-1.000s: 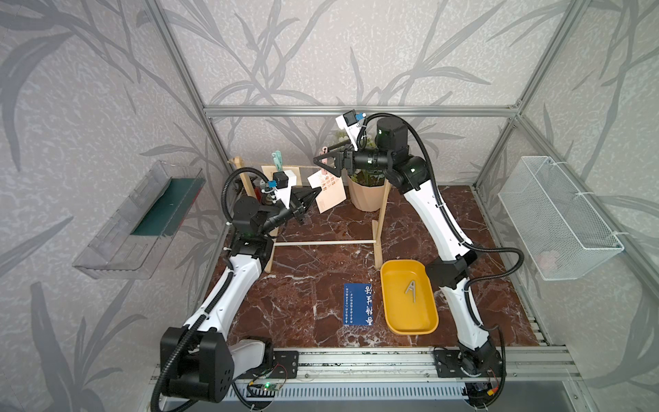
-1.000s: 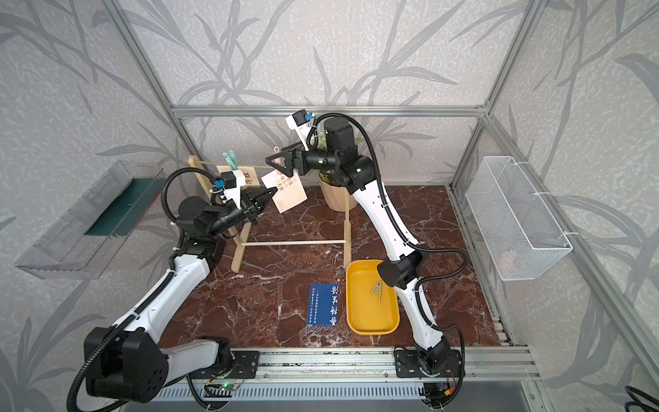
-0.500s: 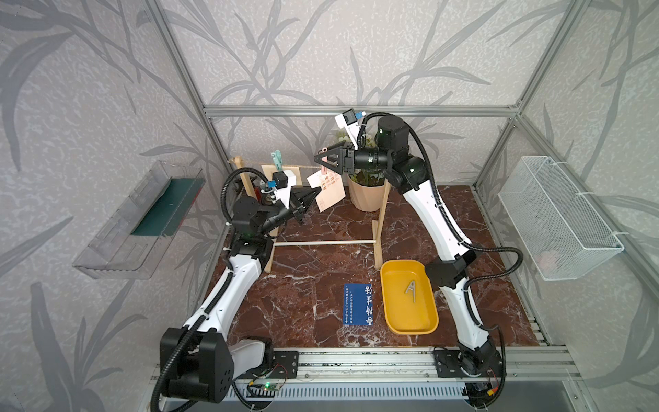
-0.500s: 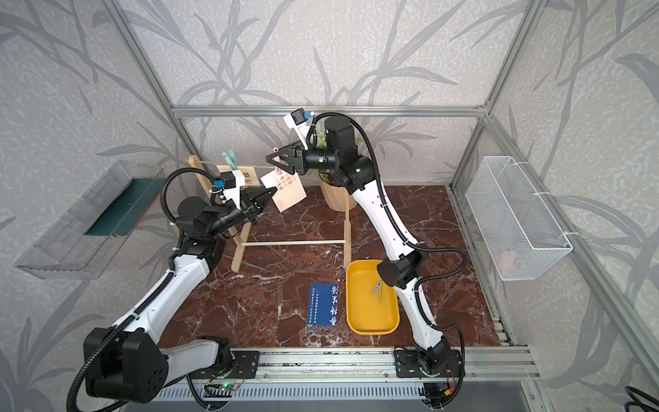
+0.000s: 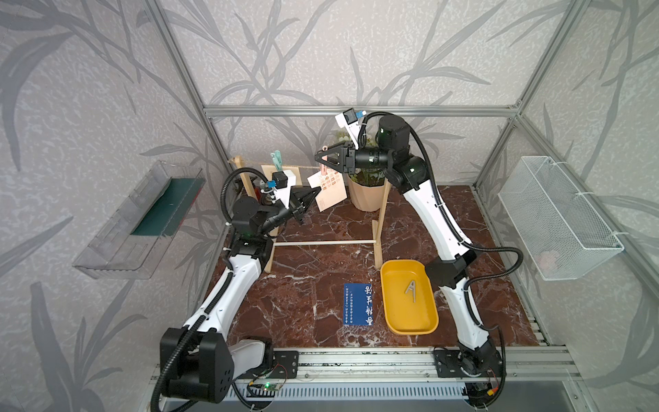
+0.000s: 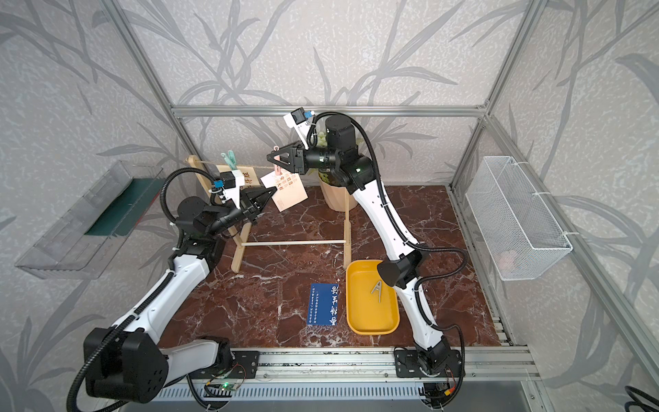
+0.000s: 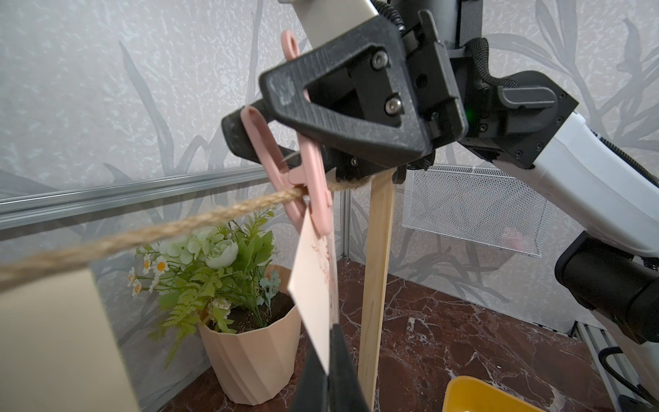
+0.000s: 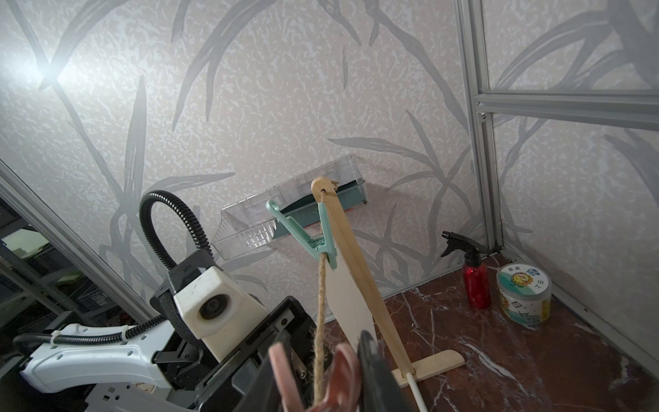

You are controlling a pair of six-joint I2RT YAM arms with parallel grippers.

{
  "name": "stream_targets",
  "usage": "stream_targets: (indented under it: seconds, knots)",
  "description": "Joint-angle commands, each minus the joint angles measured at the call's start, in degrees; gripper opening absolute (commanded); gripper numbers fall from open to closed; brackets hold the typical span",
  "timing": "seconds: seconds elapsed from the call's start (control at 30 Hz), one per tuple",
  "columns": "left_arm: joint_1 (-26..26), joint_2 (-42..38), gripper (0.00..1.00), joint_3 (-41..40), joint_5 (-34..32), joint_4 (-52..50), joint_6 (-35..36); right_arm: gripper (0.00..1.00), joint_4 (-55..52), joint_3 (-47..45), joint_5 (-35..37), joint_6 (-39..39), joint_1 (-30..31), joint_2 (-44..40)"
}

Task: Remove the postcards from the strings
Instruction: Remove the clamp from the clothesline, then place the clamp in the storage box.

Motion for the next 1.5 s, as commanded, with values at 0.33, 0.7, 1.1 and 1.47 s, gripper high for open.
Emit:
stream_targets:
  seconds: [0.33,0.7,1.1,1.47]
  knots:
    - [-0.04,-0.74,0.0,-0.57,0.13,1.03,0.74,0.0,0.67,1.23,-1.76,-0.71,0.99,0.1]
    - [-0.61,-0.1,0.0,-4.53,-1.88,3.85,-0.57,0.0,3.27,1.67,4.96,-2.28,1.56,-2.77]
    - [-7.05,-2.42,0.0,-14.16,-11.98,10.47,-4.78,0.0,8.85,2.51,10.77,-6.8,1.47,-5.52]
    - [-16.31,-9.74,0.0,-16.25,-16.45,-6.69,-9.78,0.0,-0.41,4.41,14.21,-12.86,1.34,-9.58]
